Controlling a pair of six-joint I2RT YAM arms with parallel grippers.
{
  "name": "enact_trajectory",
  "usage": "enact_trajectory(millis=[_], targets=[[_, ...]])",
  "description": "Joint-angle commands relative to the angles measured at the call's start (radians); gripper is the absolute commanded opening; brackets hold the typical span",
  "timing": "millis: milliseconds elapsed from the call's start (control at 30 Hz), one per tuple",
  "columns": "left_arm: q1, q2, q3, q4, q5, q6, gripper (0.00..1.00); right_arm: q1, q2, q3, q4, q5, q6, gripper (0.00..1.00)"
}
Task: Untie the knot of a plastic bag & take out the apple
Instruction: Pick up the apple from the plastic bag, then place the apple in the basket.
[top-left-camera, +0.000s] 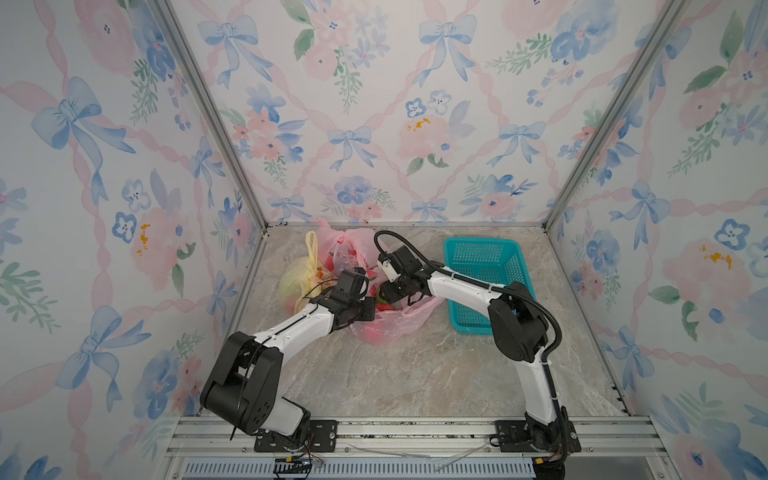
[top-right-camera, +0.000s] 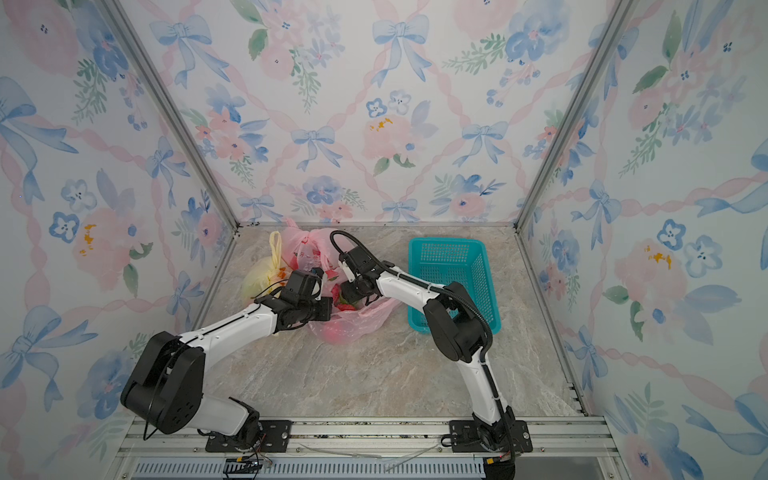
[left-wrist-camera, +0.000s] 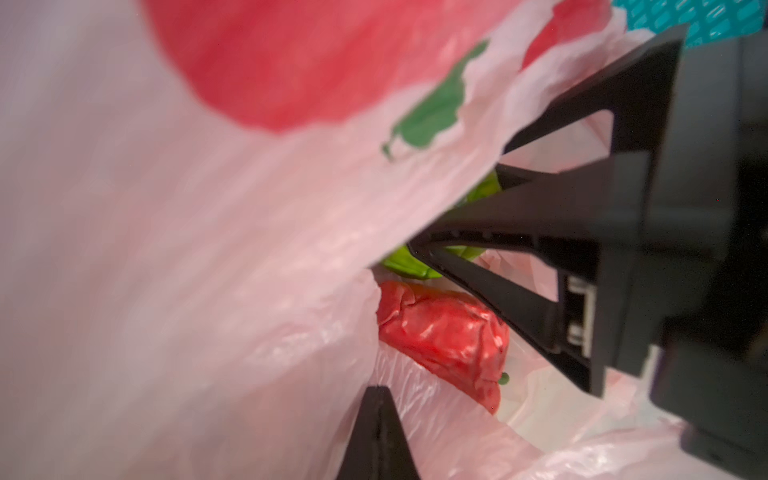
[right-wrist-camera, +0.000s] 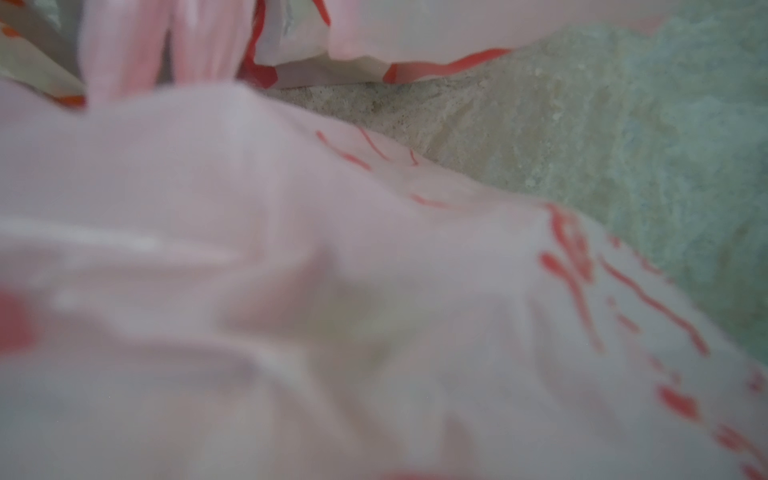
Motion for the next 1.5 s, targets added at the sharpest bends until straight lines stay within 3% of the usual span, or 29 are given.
enact_trajectory(millis=[0, 233, 367, 500, 600, 667, 767, 867, 1033, 1133, 1300, 1467], targets=[[0.014, -0.040, 0.014, -0.002, 0.014, 0.008, 0.00, -0.016, -0.137, -0.077, 0.014, -0.069, 0.005, 0.44], [0.033, -0.063, 0.022, -0.003, 0.003, 0.014, 0.02, -0.083, -0.459, -0.292, 0.047, -0.344, 0.059, 0.42], [0.033, -0.056, 0.035, -0.003, 0.012, 0.017, 0.05, -0.163, -0.615, -0.406, 0.139, -0.564, 0.169, 0.43], [0.031, -0.062, 0.044, -0.004, 0.017, 0.022, 0.20, -0.282, -0.750, -0.528, 0.267, -0.644, 0.293, 0.44], [0.023, -0.066, 0.040, -0.004, -0.020, 0.028, 0.35, -0.377, -0.811, -0.556, 0.125, -0.464, 0.240, 0.44], [0.021, -0.055, 0.039, -0.010, -0.049, 0.031, 0.40, -0.401, -0.804, -0.528, -0.025, -0.256, 0.144, 0.44], [0.017, -0.024, 0.045, -0.020, -0.095, 0.031, 0.46, -0.422, -0.759, -0.531, -0.095, -0.055, 0.090, 0.43], [0.008, 0.012, 0.056, -0.018, -0.144, 0.023, 0.51, -0.442, -0.689, -0.537, -0.106, 0.048, 0.069, 0.42], [-0.022, 0.089, 0.100, -0.020, -0.220, 0.035, 0.51, -0.461, -0.587, -0.537, -0.067, 0.079, 0.069, 0.42], [-0.036, 0.123, 0.111, -0.027, -0.246, 0.033, 0.47, -0.463, -0.531, -0.521, -0.064, 0.071, 0.065, 0.42], [-0.040, 0.145, 0.109, -0.049, -0.240, 0.043, 0.02, -0.463, -0.452, -0.515, -0.066, 0.051, 0.063, 0.45], [-0.040, 0.141, 0.088, -0.056, -0.210, 0.055, 0.00, -0.460, -0.452, -0.530, -0.060, 0.040, 0.048, 0.62]])
